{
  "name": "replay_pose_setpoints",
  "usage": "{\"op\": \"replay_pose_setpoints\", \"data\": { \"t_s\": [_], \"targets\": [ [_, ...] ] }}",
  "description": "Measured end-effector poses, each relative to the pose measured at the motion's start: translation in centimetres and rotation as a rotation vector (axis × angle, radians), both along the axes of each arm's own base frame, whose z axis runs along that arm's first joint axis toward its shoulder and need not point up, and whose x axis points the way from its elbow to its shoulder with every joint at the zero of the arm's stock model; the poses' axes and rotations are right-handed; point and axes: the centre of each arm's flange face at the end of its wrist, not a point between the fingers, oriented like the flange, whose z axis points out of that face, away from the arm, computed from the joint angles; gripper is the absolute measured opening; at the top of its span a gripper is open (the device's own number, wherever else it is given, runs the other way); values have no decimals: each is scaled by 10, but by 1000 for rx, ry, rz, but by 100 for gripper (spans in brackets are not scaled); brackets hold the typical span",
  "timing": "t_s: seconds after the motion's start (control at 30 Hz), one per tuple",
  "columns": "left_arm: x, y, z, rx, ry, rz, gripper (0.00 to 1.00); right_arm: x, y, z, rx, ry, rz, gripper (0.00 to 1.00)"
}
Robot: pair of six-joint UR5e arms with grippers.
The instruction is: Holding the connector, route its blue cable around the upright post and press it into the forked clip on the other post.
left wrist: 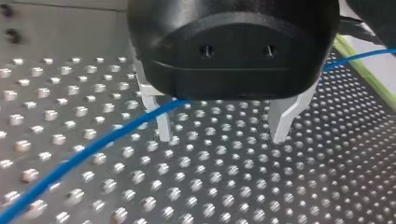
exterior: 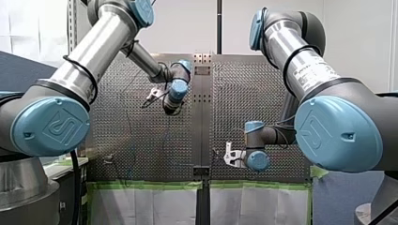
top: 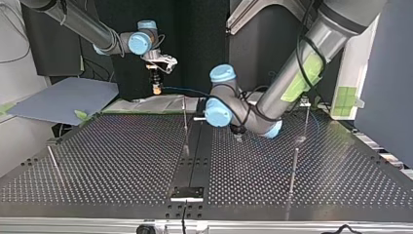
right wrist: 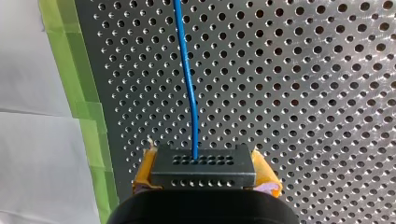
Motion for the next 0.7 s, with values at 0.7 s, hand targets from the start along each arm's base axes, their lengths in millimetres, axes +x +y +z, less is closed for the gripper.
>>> {"op": "replay_pose_setpoints", "data": {
  "t_s": [0.7],
  "targets": [
    [-16,-15,-97,120,97,30,100,0,0,0,2,1,1,0]
  ]
}}
